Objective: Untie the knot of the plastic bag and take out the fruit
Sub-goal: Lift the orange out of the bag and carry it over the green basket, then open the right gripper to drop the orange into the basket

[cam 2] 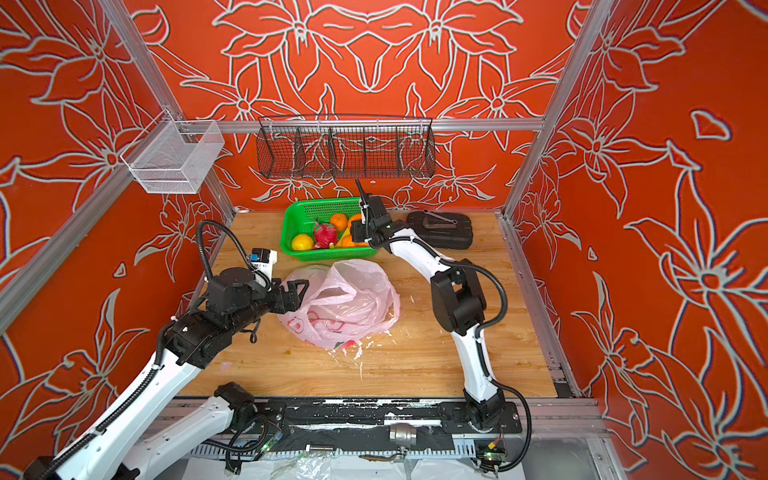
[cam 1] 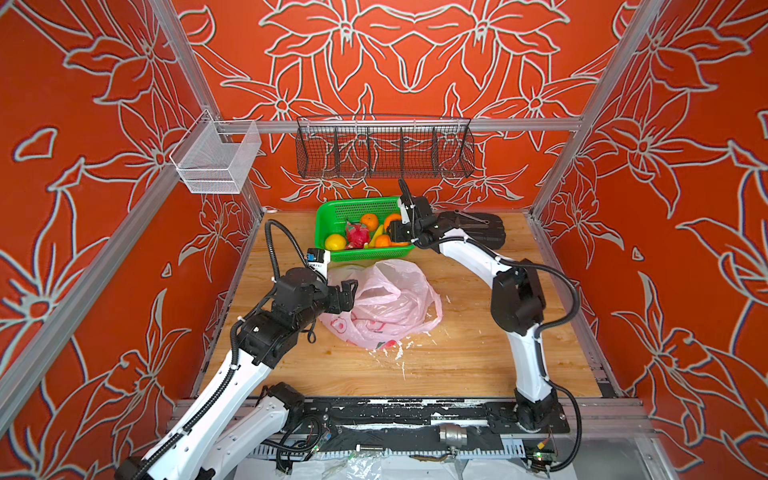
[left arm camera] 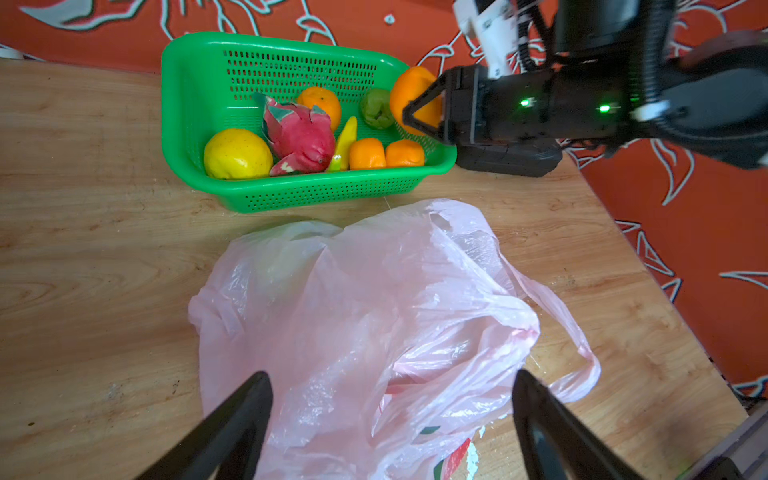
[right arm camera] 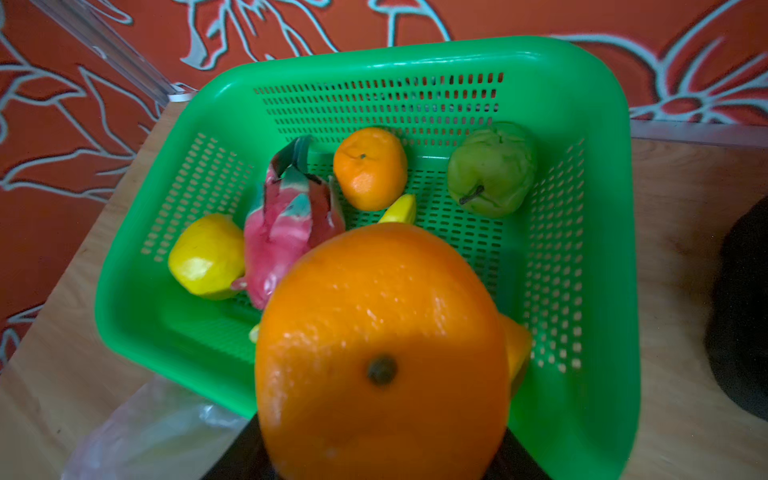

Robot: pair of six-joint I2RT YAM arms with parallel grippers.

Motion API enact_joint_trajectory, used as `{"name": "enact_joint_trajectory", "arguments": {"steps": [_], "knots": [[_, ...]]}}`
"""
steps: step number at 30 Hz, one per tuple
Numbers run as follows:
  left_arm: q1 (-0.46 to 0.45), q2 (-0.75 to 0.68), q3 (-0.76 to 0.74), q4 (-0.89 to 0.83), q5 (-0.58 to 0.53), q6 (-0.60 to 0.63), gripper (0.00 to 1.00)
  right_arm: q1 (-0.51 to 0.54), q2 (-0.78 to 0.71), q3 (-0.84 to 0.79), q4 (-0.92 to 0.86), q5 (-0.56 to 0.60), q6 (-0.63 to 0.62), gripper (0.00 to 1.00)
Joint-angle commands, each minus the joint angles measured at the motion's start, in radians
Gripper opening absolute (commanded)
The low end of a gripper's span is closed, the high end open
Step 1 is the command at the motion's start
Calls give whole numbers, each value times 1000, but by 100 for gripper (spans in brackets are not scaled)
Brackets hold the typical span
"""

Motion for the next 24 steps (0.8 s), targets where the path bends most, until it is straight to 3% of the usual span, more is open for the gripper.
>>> {"name": "enact_joint_trajectory", "arguments": {"steps": [1,10,17,21,24], "knots": [[4,15,27,-49,57,31,90,-18,103,136,-78,32,22,58],[0,78,52,-42,187,74,91,-51,435,571,-209,-52,27,64],[-5,111,64,-106,253,186,92,-59,410,553,-193,-89,44,83],[-27,149,80,-148,273,287,92,-65,312,489,-192,-113,35,84],[-71,172,81,-155,214,367,92,-67,177,365,-156,-133,8,84]]}}
